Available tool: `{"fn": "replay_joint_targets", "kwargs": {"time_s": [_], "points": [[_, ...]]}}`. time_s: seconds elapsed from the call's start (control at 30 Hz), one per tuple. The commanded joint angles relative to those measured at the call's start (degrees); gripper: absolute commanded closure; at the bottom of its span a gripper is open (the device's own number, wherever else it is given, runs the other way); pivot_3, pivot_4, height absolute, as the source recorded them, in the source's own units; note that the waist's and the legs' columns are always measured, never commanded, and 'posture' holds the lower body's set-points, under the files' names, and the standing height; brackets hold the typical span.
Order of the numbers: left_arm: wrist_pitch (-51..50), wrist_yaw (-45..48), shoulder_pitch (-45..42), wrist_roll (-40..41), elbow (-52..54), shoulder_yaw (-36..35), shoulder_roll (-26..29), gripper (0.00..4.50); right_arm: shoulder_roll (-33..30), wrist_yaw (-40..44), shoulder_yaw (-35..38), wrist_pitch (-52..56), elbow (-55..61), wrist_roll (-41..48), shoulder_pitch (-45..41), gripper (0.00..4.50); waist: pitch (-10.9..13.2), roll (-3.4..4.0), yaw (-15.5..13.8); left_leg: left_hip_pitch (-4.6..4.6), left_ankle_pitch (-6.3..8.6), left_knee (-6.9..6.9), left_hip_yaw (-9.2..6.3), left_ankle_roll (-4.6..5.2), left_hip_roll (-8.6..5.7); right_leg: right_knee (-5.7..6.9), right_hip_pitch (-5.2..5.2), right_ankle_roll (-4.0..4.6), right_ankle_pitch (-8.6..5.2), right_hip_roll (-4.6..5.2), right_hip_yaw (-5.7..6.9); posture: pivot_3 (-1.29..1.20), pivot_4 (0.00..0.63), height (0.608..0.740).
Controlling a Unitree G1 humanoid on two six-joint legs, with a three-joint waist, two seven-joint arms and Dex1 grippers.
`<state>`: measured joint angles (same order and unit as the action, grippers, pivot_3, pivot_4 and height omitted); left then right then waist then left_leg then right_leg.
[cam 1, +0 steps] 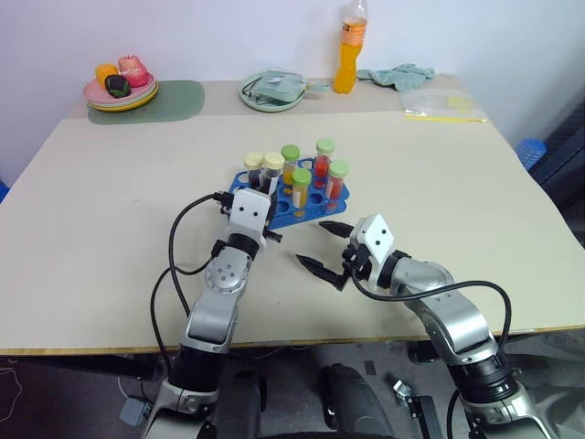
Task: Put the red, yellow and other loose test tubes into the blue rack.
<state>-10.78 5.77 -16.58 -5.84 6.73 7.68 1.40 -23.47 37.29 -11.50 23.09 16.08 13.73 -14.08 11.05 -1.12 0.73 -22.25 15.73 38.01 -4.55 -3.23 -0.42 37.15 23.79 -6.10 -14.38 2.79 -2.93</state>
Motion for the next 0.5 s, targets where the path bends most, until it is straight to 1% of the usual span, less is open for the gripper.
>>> {"fn": "replay_joint_targets", "kwargs": {"time_s": [0.03, 0.23, 0.4, 0.5], "points": [[-0.08, 0.43, -0.08, 0.47, -0.37, 0.48, -0.26, 3.76, 0.51, 0.02, 0.57, -0.77, 1.85, 0.29, -1.1, 0.0, 0.0, 0.0, 0.0, 0.0, 0.0, 0.0, 0.0, 0.0, 0.0, 0.0, 0.0, 0.0, 0.0, 0.0, 0.0, 0.0, 0.15, 0.74], [4.62, -0.6, 0.64, -0.59, -2.8, 0.69, 0.35, 3.76, 0.69, 0.1, 0.53, -0.93, 1.56, 0.31, -1.36, 0.0, 0.0, 0.0, -0.01, 0.0, 0.0, 0.0, 0.0, 0.0, 0.0, -0.01, -0.01, 0.0, 0.0, 0.0, 0.0, 0.0, 0.15, 0.74], [13.04, 0.61, 2.48, -0.01, -5.99, 0.95, 1.36, 3.76, 0.98, 0.13, 0.57, -0.84, 1.55, 0.42, -1.79, 0.0, -0.01, 0.02, -0.02, 0.01, 0.0, 0.0, 0.0, 0.0, 0.0, -0.01, -0.01, 0.0, 0.0, 0.0, 0.0, 0.0, 0.15, 0.74], [16.25, 0.77, 3.19, 0.62, -8.72, 0.47, 1.39, 3.76, 1.04, 0.23, 0.65, -0.83, 1.51, 0.43, -1.96, 0.0, -0.02, 0.04, -0.03, 0.01, 0.0, 0.0, 0.0, 0.0, 0.0, -0.02, -0.01, 0.0, 0.0, 0.0, 0.0, 0.0, 0.15, 0.74]]}}
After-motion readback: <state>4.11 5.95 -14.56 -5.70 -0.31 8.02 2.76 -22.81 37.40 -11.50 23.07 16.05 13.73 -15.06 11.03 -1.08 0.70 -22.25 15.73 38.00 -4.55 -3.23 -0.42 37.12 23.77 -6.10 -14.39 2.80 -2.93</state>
